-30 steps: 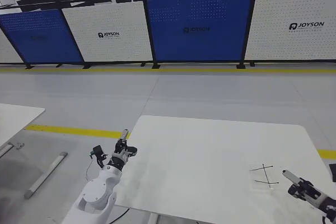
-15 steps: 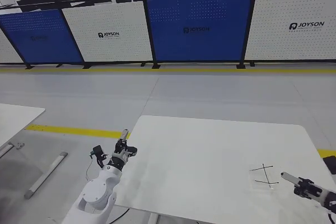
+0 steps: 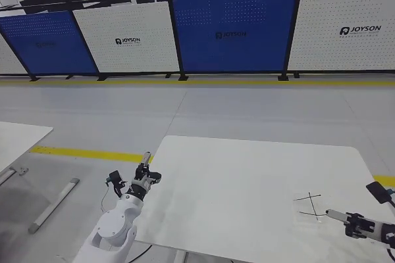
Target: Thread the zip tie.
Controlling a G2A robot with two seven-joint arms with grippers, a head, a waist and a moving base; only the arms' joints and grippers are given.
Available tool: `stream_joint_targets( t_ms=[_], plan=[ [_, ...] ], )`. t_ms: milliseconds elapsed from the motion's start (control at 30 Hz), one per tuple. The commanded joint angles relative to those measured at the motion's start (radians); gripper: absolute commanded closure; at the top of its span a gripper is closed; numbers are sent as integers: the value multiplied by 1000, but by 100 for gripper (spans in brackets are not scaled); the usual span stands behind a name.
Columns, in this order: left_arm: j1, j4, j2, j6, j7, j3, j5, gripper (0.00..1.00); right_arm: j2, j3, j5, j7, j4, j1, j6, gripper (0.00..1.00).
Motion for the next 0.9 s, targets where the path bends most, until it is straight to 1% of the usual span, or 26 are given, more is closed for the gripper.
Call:
stream_joint_targets(
  t_ms=[0,67,100,200,233,300,367,400,467,533,567,867],
  plan=[
    [0,0,0,0,0,0,0,0,0,0,0,0,0,0,0,0],
    [0,0,0,0,0,0,0,0,3,-19,3,0,-1,-3,-15,0],
    [0,0,0,0,0,0,0,0,10,-33,7,0,-6,-4,-43,0],
    [0,0,0,0,0,0,0,0,43,-44,-34,0,-25,-17,-66,0],
    [0,0,0,0,0,0,0,0,56,-48,-43,0,-32,-25,-71,0],
    [0,0,0,0,0,0,0,0,91,-64,-81,0,-50,-45,-68,0],
    [0,0,0,0,0,0,0,0,125,-67,-77,0,-59,-39,-32,0],
    [0,0,0,0,0,0,0,0,140,-78,-77,0,-61,-37,-31,0],
    [0,0,0,0,0,0,0,0,170,-96,-51,0,-50,-13,-28,0],
    [0,0,0,0,0,0,0,0,206,-144,2,0,-9,32,-49,0],
    [0,0,0,0,0,0,0,0,211,-151,18,0,1,41,-49,0],
    [0,0,0,0,0,0,0,0,211,-151,18,0,1,41,-49,0]
  ],
)
